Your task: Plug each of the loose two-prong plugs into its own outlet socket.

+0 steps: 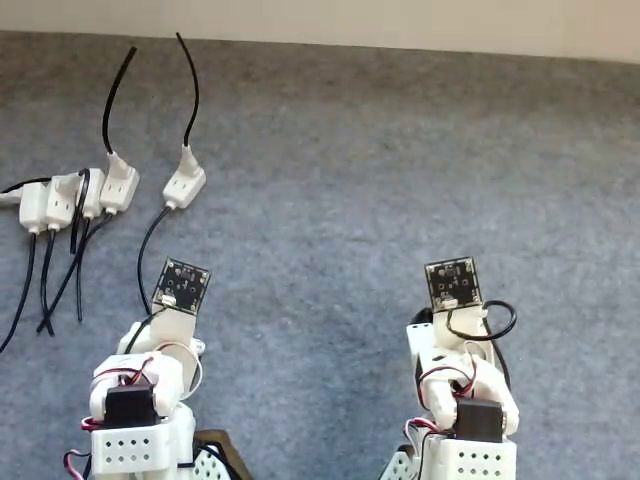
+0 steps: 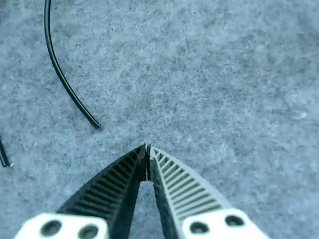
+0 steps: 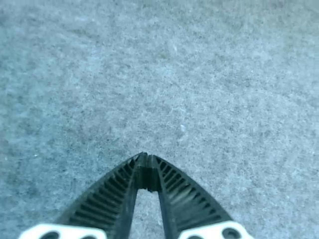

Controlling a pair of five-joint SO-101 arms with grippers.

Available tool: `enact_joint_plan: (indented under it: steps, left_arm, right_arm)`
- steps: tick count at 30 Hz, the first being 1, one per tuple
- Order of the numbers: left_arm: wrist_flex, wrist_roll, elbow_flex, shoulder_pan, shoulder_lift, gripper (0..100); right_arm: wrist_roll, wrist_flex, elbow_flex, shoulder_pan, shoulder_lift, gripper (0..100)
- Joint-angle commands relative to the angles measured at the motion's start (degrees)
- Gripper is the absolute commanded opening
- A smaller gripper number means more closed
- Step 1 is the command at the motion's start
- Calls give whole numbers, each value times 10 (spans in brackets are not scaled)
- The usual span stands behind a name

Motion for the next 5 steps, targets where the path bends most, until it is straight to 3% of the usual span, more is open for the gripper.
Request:
enact_joint_plan:
  steps: [1, 5]
  left_arm:
    - [18, -4, 10, -2, -6, 29]
    - [18, -4, 10, -2, -6, 29]
  right_arm:
    - [6, -6, 78, -2, 2, 5]
    - [6, -6, 78, -2, 2, 5]
